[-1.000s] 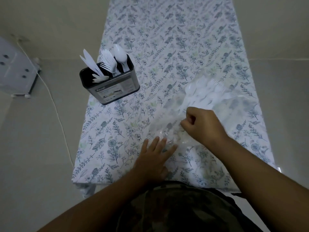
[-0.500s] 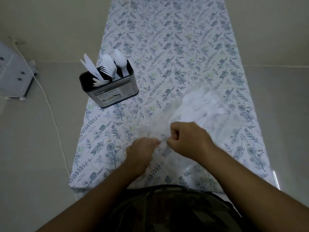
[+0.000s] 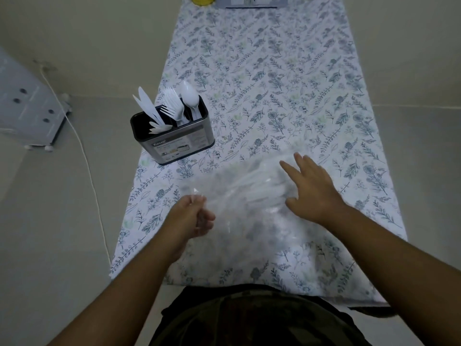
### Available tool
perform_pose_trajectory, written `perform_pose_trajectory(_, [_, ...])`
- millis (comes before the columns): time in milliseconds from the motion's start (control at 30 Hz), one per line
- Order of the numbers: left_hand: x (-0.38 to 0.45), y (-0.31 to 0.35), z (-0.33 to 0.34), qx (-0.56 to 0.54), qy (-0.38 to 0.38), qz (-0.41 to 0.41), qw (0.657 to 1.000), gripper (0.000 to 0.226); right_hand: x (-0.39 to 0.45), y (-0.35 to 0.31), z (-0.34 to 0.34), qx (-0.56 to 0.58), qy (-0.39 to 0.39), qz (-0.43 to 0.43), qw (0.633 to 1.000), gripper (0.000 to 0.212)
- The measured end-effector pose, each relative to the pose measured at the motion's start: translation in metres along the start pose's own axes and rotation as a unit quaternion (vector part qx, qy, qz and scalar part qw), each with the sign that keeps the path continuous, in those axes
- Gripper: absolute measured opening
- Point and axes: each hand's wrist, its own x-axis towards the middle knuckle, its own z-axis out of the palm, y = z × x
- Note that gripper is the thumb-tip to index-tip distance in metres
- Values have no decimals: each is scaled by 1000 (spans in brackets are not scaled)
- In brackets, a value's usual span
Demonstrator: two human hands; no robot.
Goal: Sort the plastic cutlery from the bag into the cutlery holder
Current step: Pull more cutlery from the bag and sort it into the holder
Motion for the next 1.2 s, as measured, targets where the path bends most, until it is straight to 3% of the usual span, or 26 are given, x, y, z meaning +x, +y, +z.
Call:
perform_pose_trajectory(100, [2,1,-13,16,65,16,998,15,-3,13,20,-27,-33,-9,999,89])
perform_pose_trajectory(233, [-4,-8,-11,56,214,144,964,14,-12,20,39,29,22,-20,999,80])
perform_pose_trajectory(300, [-9,-12,-2,112,260,231,931,29,-12,21,42,73,46,-10,996,76])
perform_pose_trajectory(367, [-12,-11,7,241,311,316,863,49,-11,22,44,107,74,-4,991,67])
perform_pose_trajectory(433, [-12,-8,18,359,294,371,804,54,-10,22,46,126,97,-2,987,55])
perform_pose_trajectory(533, [4,-12,41,479,168,390,768,50,-5,26,52,139,109,5,984,46])
perform_pose_trajectory(633, [27,-19,54,559,116,384,726,49,2,34,66,116,115,0,987,46])
perform_pose_trajectory(700, [35,-19,56,567,119,377,722,43,6,36,69,124,135,-7,983,46])
perform_pose_trajectory(800, [36,-19,56,550,132,376,734,36,8,35,58,152,180,-18,972,23])
perform_pose_trajectory(900, [31,-22,55,529,137,386,744,35,4,30,48,153,210,-25,965,13])
perform_pose_trajectory(1200, [21,-36,57,395,101,370,835,34,-15,-1,5,118,353,-115,921,10])
